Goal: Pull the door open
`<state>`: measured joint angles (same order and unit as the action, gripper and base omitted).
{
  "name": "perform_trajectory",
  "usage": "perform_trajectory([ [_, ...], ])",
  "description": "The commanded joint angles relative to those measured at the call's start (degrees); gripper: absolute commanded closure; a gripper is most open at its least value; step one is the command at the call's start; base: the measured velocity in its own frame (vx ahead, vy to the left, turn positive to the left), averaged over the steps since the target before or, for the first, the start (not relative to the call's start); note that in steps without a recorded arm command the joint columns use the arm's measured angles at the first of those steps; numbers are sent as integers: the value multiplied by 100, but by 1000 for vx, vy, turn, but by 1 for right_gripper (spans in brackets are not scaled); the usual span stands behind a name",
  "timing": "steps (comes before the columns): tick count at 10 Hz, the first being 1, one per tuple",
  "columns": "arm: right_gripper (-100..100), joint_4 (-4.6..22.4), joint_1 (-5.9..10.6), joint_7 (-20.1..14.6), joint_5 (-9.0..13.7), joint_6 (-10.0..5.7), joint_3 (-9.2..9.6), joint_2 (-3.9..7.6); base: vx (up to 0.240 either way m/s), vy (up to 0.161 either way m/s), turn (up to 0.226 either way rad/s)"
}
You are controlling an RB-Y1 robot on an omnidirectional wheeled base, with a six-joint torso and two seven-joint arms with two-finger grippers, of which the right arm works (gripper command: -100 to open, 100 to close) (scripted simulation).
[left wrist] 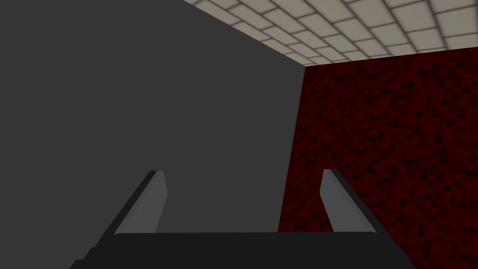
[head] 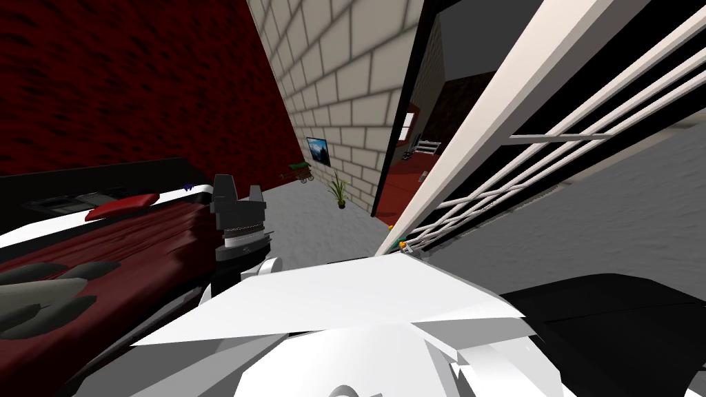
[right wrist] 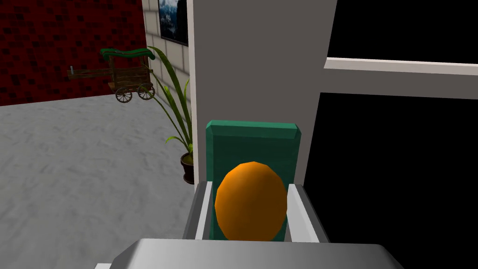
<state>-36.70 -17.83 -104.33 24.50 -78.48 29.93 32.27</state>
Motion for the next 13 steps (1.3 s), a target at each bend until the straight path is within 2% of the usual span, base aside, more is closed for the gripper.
perform_trajectory([
  [1,100,94,43,-44,-52,-81,65,-65,66,107,-6],
  [4,100,249,102,-92,-121,-212,138,-136,86,127,13],
  [5,100,249,102,-92,-121,-212,138,-136,71,62,-9],
  [6,100,539,102,-92,-121,-212,138,-136,23,6,25],
  [9,100,249,102,-92,-121,-212,138,-136,-8,-12,-2],
  [13,100,294,117,-103,-141,-251,158,-156,7,18,-2],
])
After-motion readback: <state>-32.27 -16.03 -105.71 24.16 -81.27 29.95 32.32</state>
